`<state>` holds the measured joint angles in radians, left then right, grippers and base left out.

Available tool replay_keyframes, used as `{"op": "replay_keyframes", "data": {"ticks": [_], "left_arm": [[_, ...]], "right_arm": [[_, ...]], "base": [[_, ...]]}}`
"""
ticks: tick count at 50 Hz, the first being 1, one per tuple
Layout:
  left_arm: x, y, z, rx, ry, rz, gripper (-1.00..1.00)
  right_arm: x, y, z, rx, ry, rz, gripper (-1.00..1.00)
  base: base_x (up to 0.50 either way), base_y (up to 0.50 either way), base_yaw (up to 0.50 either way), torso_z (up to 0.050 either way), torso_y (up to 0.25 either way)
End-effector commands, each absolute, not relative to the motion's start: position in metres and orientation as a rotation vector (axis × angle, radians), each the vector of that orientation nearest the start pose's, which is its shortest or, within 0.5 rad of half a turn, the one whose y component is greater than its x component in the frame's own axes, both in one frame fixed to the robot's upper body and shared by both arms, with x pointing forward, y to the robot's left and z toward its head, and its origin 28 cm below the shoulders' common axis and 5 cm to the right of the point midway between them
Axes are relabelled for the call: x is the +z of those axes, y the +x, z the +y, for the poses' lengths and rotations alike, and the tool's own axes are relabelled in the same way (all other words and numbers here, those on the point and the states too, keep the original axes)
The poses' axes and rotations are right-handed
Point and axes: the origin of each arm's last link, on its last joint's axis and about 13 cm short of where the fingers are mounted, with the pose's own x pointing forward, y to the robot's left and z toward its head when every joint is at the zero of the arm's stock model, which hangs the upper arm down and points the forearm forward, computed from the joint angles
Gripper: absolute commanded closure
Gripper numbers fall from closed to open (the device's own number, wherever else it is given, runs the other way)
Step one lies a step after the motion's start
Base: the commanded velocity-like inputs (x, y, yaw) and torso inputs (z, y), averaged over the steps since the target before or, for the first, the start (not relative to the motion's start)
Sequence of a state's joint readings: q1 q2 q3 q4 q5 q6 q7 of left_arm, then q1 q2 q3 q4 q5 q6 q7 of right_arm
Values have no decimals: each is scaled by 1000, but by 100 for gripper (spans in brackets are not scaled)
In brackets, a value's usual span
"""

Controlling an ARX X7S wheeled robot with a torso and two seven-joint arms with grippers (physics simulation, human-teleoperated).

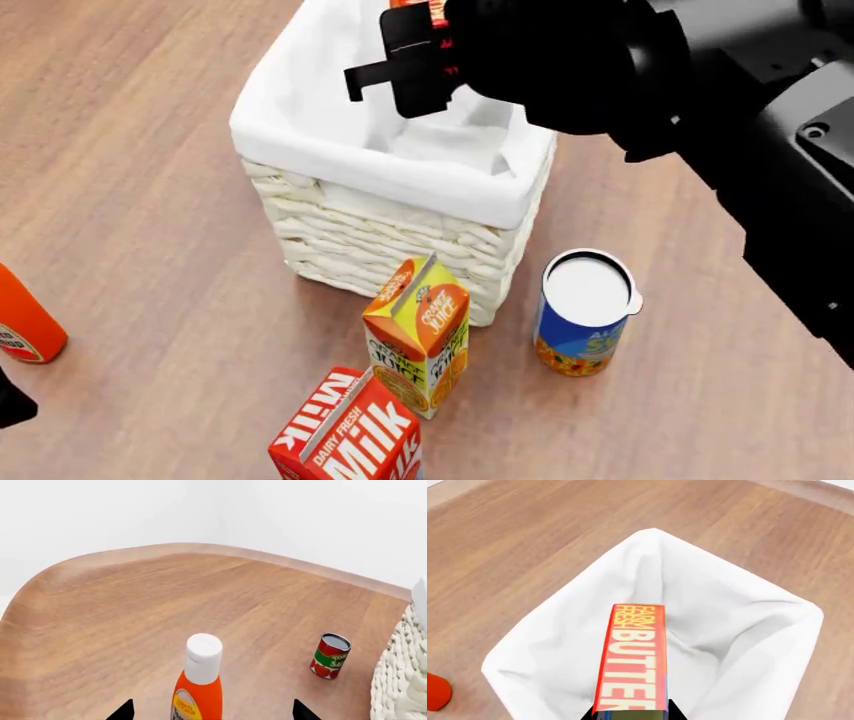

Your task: Pick up the butter and put it in the basket.

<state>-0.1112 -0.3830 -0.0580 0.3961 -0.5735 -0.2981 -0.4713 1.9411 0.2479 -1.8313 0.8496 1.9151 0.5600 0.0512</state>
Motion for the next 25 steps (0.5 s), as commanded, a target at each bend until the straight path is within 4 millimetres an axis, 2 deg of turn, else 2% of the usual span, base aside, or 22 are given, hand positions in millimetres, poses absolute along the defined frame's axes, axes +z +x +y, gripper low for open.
{"op": "replay_keyframes", "data": {"ticks": [1, 25], "left_arm": [[118, 222, 269, 305, -188, -150, -100], [118, 220, 269, 304, -191, -150, -100]], "right_arm": [[350, 399, -79, 402, -106, 367, 100], [338, 406, -79, 400, -99, 404, 100]], "base": [[0, 0, 0, 0, 0], [0, 0, 0, 0, 1]]}}
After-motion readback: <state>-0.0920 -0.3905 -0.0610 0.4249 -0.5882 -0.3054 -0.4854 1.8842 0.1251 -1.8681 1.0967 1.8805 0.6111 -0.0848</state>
